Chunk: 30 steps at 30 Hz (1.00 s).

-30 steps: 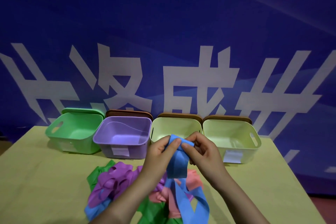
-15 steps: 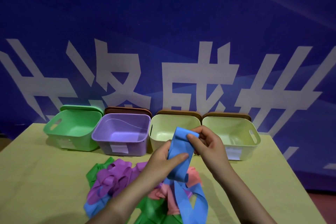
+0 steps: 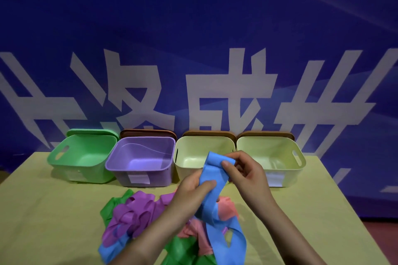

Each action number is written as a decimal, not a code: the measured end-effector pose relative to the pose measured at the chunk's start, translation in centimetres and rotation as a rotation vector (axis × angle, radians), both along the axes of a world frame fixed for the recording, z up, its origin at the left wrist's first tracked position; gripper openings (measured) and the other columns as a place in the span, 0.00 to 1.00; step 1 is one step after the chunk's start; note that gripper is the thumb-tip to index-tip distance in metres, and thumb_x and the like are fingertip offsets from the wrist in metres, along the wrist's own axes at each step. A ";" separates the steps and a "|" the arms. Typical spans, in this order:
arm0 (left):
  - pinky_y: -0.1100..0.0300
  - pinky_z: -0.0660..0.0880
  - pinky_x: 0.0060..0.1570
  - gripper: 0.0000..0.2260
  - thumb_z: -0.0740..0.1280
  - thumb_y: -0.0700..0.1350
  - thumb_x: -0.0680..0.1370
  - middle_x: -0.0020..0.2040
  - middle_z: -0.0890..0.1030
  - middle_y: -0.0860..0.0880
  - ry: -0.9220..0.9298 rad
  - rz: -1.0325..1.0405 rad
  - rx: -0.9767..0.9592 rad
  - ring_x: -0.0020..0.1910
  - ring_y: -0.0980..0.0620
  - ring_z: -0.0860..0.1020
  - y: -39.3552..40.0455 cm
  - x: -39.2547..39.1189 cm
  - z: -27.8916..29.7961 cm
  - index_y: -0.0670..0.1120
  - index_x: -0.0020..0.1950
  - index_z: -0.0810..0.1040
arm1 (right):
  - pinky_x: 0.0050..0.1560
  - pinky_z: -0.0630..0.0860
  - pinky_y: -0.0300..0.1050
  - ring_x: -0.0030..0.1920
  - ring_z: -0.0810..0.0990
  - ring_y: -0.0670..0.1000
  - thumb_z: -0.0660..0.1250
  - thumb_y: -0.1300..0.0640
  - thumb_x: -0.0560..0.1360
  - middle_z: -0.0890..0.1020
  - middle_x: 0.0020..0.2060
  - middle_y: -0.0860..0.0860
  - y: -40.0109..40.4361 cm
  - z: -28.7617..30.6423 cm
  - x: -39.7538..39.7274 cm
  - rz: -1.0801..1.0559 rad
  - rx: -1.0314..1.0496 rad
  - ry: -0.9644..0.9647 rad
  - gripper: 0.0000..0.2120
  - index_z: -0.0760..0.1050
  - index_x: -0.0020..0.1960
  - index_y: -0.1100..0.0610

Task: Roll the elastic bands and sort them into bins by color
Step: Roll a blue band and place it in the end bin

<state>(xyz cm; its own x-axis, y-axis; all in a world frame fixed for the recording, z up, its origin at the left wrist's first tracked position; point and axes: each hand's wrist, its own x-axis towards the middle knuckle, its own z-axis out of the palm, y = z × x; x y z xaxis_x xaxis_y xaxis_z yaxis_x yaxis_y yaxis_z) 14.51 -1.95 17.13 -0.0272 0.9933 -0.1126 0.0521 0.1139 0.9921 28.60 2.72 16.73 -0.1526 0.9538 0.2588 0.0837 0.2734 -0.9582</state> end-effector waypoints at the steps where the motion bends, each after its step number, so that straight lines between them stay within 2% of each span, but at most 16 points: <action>1: 0.68 0.72 0.34 0.10 0.62 0.35 0.78 0.36 0.79 0.53 0.006 0.033 0.010 0.33 0.58 0.76 0.0 0.1 -0.1 0.47 0.47 0.79 | 0.35 0.69 0.40 0.32 0.70 0.46 0.68 0.56 0.73 0.74 0.29 0.44 -0.1 -0.2 0.0 -0.018 0.028 -0.011 0.02 0.77 0.41 0.51; 3: 0.65 0.69 0.32 0.07 0.62 0.41 0.80 0.34 0.76 0.51 -0.029 0.078 0.011 0.33 0.55 0.72 -0.2 0.4 -0.1 0.45 0.46 0.80 | 0.36 0.69 0.36 0.33 0.71 0.43 0.67 0.56 0.74 0.76 0.32 0.45 -0.2 -0.3 -0.1 -0.061 0.106 -0.045 0.04 0.77 0.42 0.48; 5: 0.61 0.66 0.33 0.10 0.62 0.46 0.80 0.34 0.74 0.48 -0.064 0.106 -0.008 0.34 0.52 0.69 -0.3 0.7 -0.1 0.42 0.47 0.80 | 0.37 0.69 0.34 0.34 0.73 0.44 0.66 0.54 0.73 0.78 0.35 0.45 -0.4 -0.2 -0.1 -0.100 0.206 -0.101 0.02 0.76 0.43 0.48; 7: 0.59 0.68 0.37 0.11 0.62 0.46 0.80 0.36 0.76 0.47 -0.065 0.151 -0.011 0.36 0.51 0.72 -0.3 0.7 0.0 0.43 0.45 0.80 | 0.38 0.71 0.34 0.36 0.75 0.44 0.66 0.51 0.74 0.80 0.37 0.44 -0.4 -0.3 0.0 -0.124 0.332 -0.167 0.02 0.77 0.45 0.48; 9: 0.57 0.70 0.43 0.11 0.62 0.45 0.80 0.39 0.80 0.47 -0.055 0.186 -0.012 0.40 0.51 0.75 0.0 0.7 0.0 0.45 0.44 0.81 | 0.38 0.72 0.34 0.38 0.76 0.44 0.66 0.51 0.74 0.80 0.40 0.43 -0.3 -0.5 0.1 -0.128 0.449 -0.213 0.06 0.79 0.49 0.49; 13: 0.57 0.68 0.44 0.12 0.62 0.47 0.80 0.40 0.78 0.46 -0.093 0.189 -0.026 0.41 0.51 0.74 -0.2 0.7 -0.1 0.42 0.44 0.80 | 0.39 0.74 0.37 0.38 0.77 0.45 0.66 0.53 0.75 0.80 0.42 0.44 -0.2 -0.5 0.3 -0.118 0.517 -0.230 0.08 0.80 0.53 0.49; 16: 0.58 0.70 0.43 0.13 0.62 0.48 0.81 0.39 0.80 0.49 -0.134 0.175 -0.020 0.40 0.54 0.76 -0.3 0.8 0.0 0.43 0.44 0.81 | 0.40 0.73 0.35 0.38 0.77 0.44 0.65 0.51 0.74 0.81 0.41 0.43 -0.5 -0.4 0.2 -0.125 0.426 -0.184 0.07 0.79 0.50 0.46; 18: 0.61 0.71 0.41 0.11 0.65 0.51 0.78 0.38 0.80 0.51 -0.102 0.152 0.000 0.38 0.55 0.76 -0.3 0.8 -0.1 0.46 0.44 0.81 | 0.40 0.73 0.35 0.38 0.77 0.46 0.66 0.50 0.73 0.81 0.40 0.44 -0.7 -0.1 0.0 -0.130 0.298 -0.120 0.05 0.78 0.47 0.45; 20: 0.62 0.72 0.39 0.12 0.69 0.54 0.70 0.37 0.81 0.52 -0.028 0.096 0.042 0.37 0.56 0.77 -0.3 0.7 -0.2 0.47 0.44 0.81 | 0.37 0.72 0.35 0.35 0.76 0.46 0.69 0.56 0.74 0.81 0.36 0.44 -0.8 0.3 -0.2 -0.100 0.157 -0.030 0.03 0.80 0.45 0.49; 22: 0.65 0.73 0.38 0.12 0.70 0.54 0.66 0.37 0.83 0.53 0.026 0.073 0.075 0.37 0.57 0.78 -0.2 0.5 -0.4 0.49 0.44 0.81 | 0.33 0.70 0.33 0.30 0.73 0.43 0.69 0.64 0.74 0.79 0.30 0.43 -0.7 0.6 -0.1 -0.057 0.024 0.053 0.07 0.80 0.43 0.53; 26: 0.65 0.74 0.41 0.08 0.67 0.52 0.71 0.40 0.84 0.54 0.007 0.023 0.089 0.39 0.58 0.79 -0.3 0.1 -0.5 0.51 0.43 0.83 | 0.31 0.71 0.38 0.26 0.71 0.49 0.68 0.65 0.74 0.75 0.25 0.48 -0.1 0.9 0.4 0.001 -0.117 0.112 0.04 0.80 0.42 0.59; 30: 0.63 0.72 0.42 0.07 0.65 0.42 0.79 0.40 0.83 0.52 -0.021 0.063 0.038 0.40 0.55 0.78 -0.3 -0.1 -0.4 0.47 0.45 0.83 | 0.31 0.71 0.36 0.26 0.71 0.46 0.69 0.66 0.74 0.75 0.25 0.47 -0.1 1.0 0.2 0.014 -0.116 0.111 0.06 0.80 0.42 0.57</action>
